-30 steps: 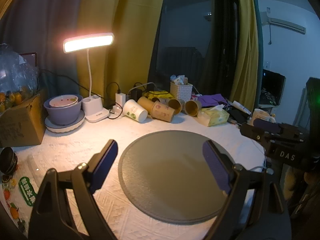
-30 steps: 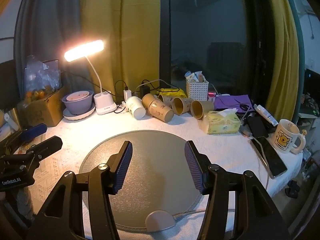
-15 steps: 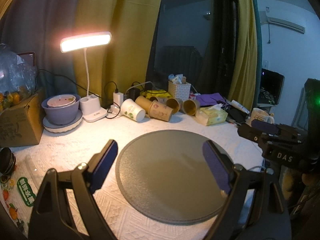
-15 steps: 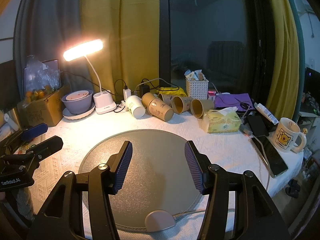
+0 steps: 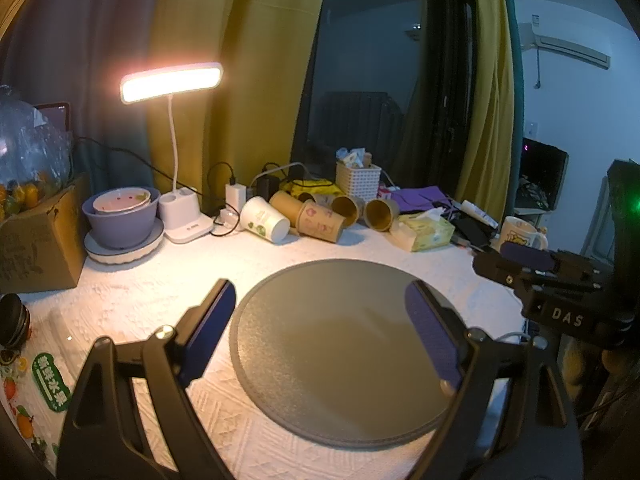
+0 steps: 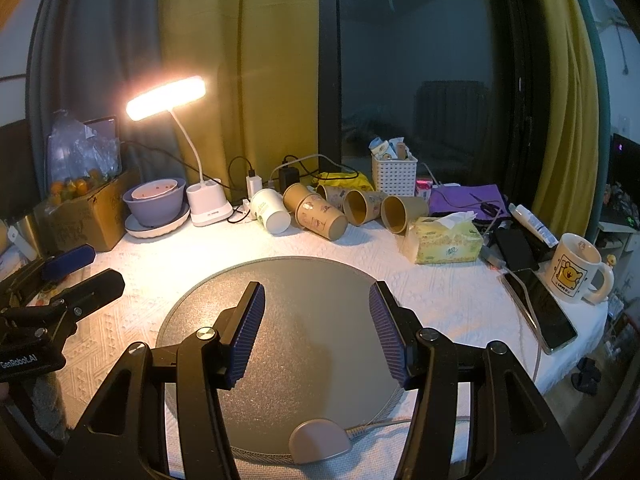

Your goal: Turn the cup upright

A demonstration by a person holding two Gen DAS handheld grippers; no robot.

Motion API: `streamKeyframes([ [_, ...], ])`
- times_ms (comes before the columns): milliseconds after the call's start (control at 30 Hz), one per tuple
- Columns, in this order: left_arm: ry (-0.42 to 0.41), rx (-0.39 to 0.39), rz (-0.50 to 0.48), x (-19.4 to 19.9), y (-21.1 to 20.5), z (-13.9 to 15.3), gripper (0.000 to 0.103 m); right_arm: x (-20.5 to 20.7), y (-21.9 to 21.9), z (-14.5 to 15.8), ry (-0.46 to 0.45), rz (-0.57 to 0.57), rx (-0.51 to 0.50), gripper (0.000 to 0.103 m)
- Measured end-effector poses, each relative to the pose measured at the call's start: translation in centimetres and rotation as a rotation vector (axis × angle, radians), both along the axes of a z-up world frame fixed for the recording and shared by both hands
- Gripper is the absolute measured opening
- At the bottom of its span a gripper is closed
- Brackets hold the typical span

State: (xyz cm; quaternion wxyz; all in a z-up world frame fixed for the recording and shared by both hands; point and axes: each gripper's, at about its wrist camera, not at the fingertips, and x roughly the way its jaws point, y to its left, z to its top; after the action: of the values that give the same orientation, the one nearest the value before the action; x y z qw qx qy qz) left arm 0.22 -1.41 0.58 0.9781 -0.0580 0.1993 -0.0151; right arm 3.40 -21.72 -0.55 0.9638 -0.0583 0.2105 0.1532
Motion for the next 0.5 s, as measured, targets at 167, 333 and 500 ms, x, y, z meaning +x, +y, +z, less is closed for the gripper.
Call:
streamKeyframes([
  [167,0.000,-0.001,-0.002,0.01,0.00,0.00,0.088,-0.02,-0.01,-0.02,0.001,0.001,0.000,0.057],
  [333,0.001,-0.001,-0.001,0.02,0.00,-0.03,0.088,-0.01,-0.03,-0.04,0.001,0.001,0.000,0.057],
  [500,0.000,-0.001,-0.001,-0.01,-0.06,-0.01,0.088,-0.01,-0.06,-0.01,0.001,0.001,0.000,0.057],
])
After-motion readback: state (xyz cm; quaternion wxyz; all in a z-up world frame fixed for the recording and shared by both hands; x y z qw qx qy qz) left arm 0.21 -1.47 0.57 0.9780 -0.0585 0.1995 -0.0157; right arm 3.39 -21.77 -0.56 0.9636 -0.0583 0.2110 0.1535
